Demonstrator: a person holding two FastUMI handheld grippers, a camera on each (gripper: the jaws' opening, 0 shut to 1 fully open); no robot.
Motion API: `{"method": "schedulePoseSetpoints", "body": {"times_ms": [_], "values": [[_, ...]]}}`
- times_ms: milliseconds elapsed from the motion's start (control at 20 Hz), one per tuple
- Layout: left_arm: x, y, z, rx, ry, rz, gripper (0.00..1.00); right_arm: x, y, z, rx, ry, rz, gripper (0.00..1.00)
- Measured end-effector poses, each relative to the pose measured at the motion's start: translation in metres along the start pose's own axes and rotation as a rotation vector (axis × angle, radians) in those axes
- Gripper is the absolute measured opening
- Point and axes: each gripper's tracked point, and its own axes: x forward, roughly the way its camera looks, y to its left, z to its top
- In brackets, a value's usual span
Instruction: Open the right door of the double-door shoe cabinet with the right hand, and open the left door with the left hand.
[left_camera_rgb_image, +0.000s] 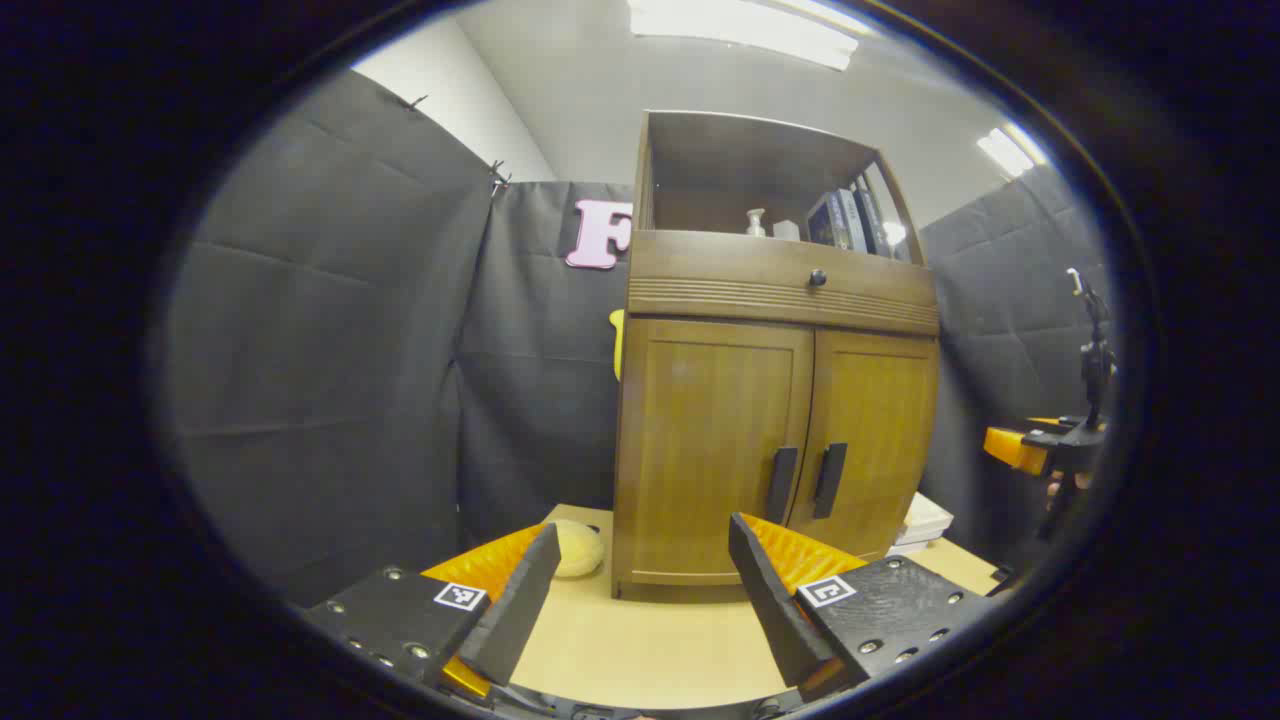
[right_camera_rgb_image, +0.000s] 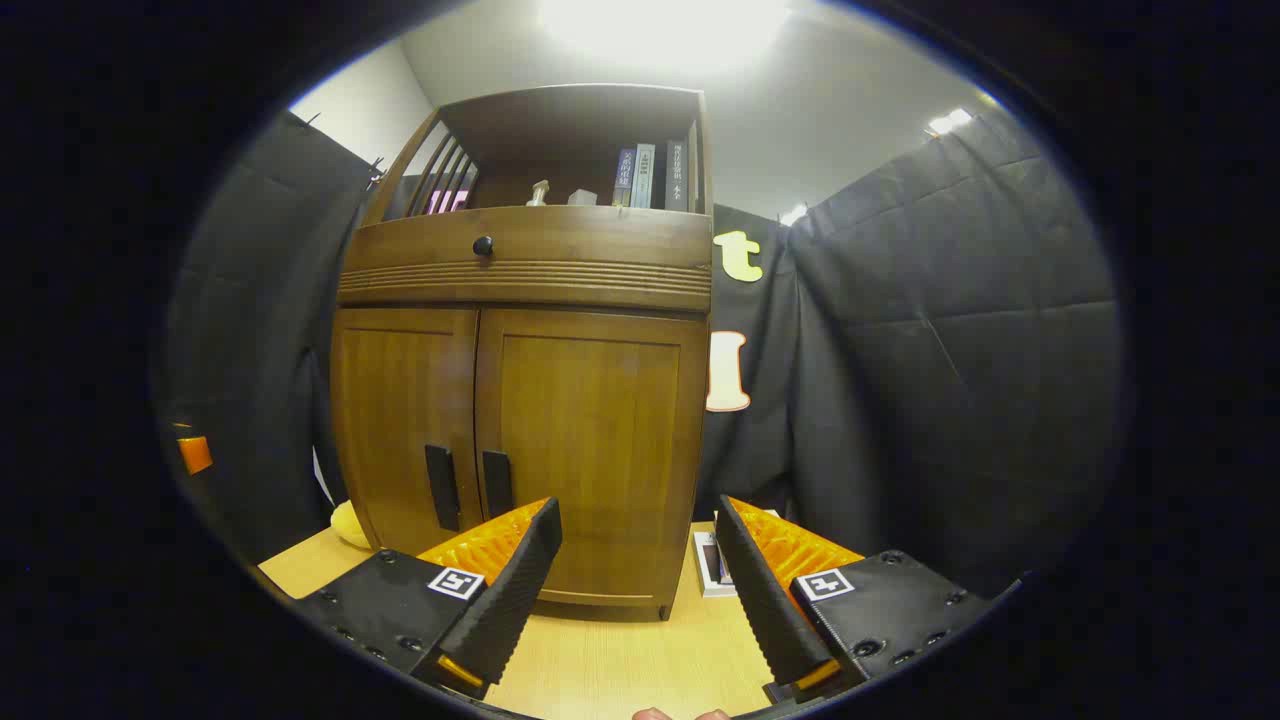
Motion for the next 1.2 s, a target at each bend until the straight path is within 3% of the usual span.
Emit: {"method": "schedulePoseSetpoints", "body": {"times_ms": [300,400,600,1200], "values": [[-0.008,0.004,-0.006,-0.034,0.001,0.032,0.99,-0.001,0.015,0.001,0.015,0.016,0.044,0.97],[-0.016,0.010,0.004,-0.030,-0.042,0.079,0.99,0.000,0.016,-0.002,0.018,0.033,0.046,0.98],[-0.031,0.017,0.015,-0.024,-0.082,0.102,0.99,0.002,0.024,-0.009,0.038,0.068,0.056,0.98],[-0.041,0.019,-0.001,-0.023,-0.030,0.123,0.99,0.032,0.068,-0.010,0.040,0.096,0.136,0.97]]}}
